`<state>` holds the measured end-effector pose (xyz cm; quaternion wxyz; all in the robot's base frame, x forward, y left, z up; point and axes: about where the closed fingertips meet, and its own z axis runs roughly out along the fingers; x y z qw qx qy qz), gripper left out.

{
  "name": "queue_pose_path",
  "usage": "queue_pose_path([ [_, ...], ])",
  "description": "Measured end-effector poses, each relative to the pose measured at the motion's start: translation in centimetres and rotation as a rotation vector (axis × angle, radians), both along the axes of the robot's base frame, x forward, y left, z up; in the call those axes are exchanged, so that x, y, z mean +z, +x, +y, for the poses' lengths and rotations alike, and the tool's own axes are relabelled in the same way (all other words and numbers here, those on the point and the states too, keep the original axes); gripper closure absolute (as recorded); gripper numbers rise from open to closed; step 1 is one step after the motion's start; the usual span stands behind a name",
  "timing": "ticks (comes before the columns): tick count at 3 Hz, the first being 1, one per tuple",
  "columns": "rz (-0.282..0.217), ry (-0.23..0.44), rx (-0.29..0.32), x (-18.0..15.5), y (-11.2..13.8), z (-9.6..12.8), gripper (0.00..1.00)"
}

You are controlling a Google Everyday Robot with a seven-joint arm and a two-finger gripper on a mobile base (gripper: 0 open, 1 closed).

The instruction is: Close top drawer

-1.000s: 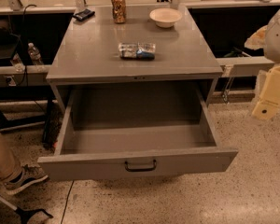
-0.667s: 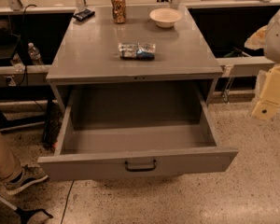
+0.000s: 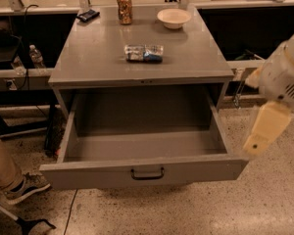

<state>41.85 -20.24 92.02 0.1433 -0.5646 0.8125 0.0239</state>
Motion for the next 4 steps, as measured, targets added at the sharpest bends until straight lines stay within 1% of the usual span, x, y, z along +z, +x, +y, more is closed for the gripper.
queue_pose_path([
  [1, 0.116, 0.002, -0.090, -6.9, -1.9, 1.7, 0.00],
  [2, 0.235, 0.008, -0.143, -13.8, -4.0, 3.7, 0.00],
  [3, 0.223, 0.005, -0.137, -13.2, -3.9, 3.5, 0.00],
  [4, 0.273, -0.016, -0.165, -15.2, -4.7, 3.6, 0.18],
])
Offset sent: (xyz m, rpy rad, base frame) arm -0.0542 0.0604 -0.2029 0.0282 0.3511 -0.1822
